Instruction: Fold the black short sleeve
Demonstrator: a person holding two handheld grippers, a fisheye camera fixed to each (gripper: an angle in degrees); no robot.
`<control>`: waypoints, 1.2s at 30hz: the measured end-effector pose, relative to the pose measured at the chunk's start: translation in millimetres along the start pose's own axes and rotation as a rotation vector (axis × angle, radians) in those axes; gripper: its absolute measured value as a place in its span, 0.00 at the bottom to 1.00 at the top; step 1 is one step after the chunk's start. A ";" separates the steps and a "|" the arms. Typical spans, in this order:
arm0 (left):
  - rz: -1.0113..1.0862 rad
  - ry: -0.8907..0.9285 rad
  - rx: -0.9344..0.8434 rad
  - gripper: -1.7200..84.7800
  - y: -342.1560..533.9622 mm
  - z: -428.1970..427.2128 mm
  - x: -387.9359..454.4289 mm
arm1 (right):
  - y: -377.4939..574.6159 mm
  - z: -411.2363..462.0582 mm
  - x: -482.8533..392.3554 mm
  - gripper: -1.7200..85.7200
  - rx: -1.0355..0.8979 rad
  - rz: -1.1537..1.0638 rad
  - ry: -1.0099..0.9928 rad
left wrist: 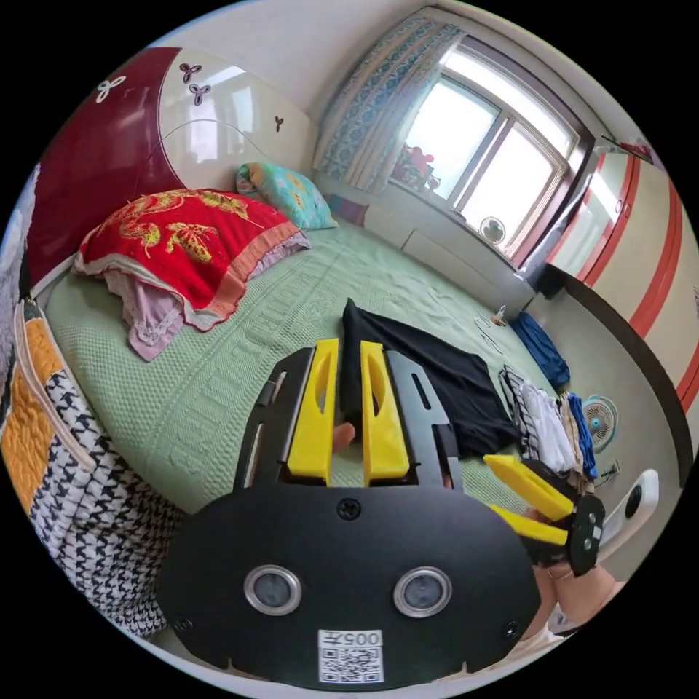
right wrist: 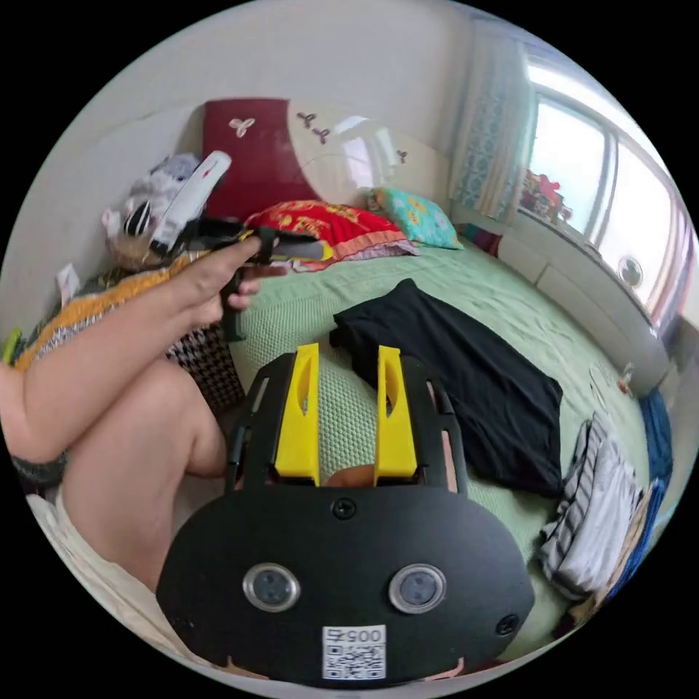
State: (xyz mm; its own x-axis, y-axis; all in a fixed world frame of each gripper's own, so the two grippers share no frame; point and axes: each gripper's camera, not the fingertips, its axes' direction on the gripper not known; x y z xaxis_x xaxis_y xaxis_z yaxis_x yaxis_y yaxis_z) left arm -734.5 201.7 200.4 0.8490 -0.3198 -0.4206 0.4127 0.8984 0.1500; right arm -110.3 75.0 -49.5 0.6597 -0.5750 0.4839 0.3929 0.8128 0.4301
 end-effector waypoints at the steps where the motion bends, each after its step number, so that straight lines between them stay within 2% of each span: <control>1: -0.013 0.060 -0.033 0.14 -6.1 9.2 -7.2 | -9.7 15.5 -7.3 0.14 -0.025 -0.031 0.023; 3: -0.078 0.143 -0.055 0.20 -15.4 14.5 -16.1 | -26.2 38.6 -13.4 0.12 -0.082 -0.069 0.047; 4: -0.050 0.101 -0.040 0.22 -17.1 12.4 -13.7 | -36.1 52.2 -13.7 0.11 -0.097 -0.089 0.085; 7: -0.024 -0.069 -0.075 0.22 -18.3 16.2 -10.8 | -59.9 78.5 -5.9 0.11 -0.118 -0.093 0.093; 13: -0.095 -0.050 -0.123 0.19 -7.0 26.7 -19.3 | -86.1 104.9 -25.3 0.14 -0.129 -0.133 -0.078; 17: -0.019 -0.134 -0.151 0.19 -1.0 25.4 -12.4 | -91.8 120.8 -43.6 0.13 -0.158 -0.188 0.001; 20: 0.025 -0.134 -0.198 0.18 3.3 34.7 -10.8 | -93.5 125.9 -30.8 0.04 -0.150 -0.087 0.070; 22: 0.055 -0.040 -0.260 0.18 4.7 51.1 -6.4 | -97.5 118.1 -13.9 0.01 -0.119 0.009 0.018; 25: 0.116 0.053 -0.333 0.18 6.4 77.4 10.1 | -99.8 104.2 16.8 0.01 -0.053 0.151 -0.059; 28: 0.193 0.027 -0.432 0.19 11.8 108.7 31.7 | -99.0 102.0 41.3 0.00 -0.039 0.251 -0.111; 32: 0.184 0.015 -0.472 0.17 13.6 134.7 45.2 | -103.6 101.3 52.0 0.00 -0.023 0.247 -0.115; 36: 0.142 -0.062 -0.472 0.06 11.1 149.2 57.1 | -107.1 104.9 54.5 0.00 -0.026 0.228 -0.123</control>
State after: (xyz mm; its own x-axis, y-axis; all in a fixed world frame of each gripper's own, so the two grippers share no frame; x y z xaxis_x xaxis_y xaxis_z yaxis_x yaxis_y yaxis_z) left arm -632.3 148.5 311.6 0.9099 -0.1888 -0.3694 0.1094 0.9681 -0.2254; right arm -183.7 -53.1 10.8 0.6509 -0.3821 0.6560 0.2598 0.9241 0.2804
